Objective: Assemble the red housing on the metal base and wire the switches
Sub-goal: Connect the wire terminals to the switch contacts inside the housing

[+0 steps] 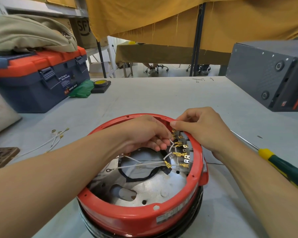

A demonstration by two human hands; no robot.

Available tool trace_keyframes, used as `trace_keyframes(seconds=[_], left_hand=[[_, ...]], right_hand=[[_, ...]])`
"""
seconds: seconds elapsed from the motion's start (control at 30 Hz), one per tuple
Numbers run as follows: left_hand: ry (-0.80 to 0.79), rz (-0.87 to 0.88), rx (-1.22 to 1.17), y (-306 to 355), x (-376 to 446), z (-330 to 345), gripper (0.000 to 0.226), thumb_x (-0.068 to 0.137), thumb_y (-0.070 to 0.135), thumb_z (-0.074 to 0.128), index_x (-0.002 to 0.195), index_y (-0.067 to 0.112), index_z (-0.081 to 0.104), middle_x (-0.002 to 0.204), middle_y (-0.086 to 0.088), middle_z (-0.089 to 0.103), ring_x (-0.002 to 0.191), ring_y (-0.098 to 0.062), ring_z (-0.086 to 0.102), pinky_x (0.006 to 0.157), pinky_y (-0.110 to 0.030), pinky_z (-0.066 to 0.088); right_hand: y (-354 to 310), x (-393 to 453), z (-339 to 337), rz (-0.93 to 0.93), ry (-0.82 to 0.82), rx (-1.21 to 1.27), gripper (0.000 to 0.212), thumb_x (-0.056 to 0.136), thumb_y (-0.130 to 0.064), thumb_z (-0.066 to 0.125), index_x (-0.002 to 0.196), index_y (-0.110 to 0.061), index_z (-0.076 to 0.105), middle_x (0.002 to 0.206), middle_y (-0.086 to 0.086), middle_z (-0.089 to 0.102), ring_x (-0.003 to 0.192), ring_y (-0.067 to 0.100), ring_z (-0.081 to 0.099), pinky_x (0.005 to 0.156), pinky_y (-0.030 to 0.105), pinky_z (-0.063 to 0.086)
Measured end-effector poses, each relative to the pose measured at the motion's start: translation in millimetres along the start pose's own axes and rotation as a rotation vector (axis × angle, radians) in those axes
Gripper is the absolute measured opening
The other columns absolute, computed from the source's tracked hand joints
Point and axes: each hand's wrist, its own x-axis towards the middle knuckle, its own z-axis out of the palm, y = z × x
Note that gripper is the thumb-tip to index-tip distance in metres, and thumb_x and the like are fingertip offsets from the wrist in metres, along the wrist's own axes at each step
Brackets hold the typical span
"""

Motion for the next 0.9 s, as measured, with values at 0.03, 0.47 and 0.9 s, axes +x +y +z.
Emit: trace_keyframes(seconds=[0.03, 0.47, 0.9], left_hand=[[-0.002, 0.002, 0.004, 0.2, 0.3, -0.1, 0.016, 0.088, -0.004, 0.052, 0.078, 0.0, 0.064, 0.053, -0.004, 0.062, 0.043, -0.007, 0.057, 0.04, -0.014, 0.044], [0.048, 0.085, 0.171, 1.2, -5.9, 0.6, 0.011, 0.088, 0.002, 0.056, 0.086, -0.006, 0.064, 0.055, -0.003, 0.063, 0.045, -0.011, 0.059, 0.043, -0.017, 0.047], [0.113, 0.252, 0.623, 11.9, -16.1, -1.1, 0.004, 0.08, 0.021, 0.068, 0.076, 0.022, 0.07, 0.065, -0.001, 0.07, 0.061, -0.014, 0.069, 0.057, -0.026, 0.053]], right_hand=[[0.0, 0.2, 0.2, 0.0, -0.002, 0.003, 0.013, 0.073, -0.032, 0.077, 0.068, -0.02, 0.073, 0.069, -0.001, 0.07, 0.058, 0.005, 0.061, 0.049, 0.012, 0.041], [-3.2, -0.9, -3.7, -0.042, -0.016, -0.235, 0.023, 0.076, -0.043, 0.072, 0.081, -0.021, 0.07, 0.077, -0.008, 0.066, 0.07, 0.002, 0.058, 0.053, 0.011, 0.04], [-4.8, -1.0, -2.3, -0.005, 0.027, -0.243, 0.025, 0.078, -0.037, 0.071, 0.075, -0.012, 0.071, 0.069, 0.003, 0.068, 0.068, 0.015, 0.061, 0.059, 0.027, 0.044]])
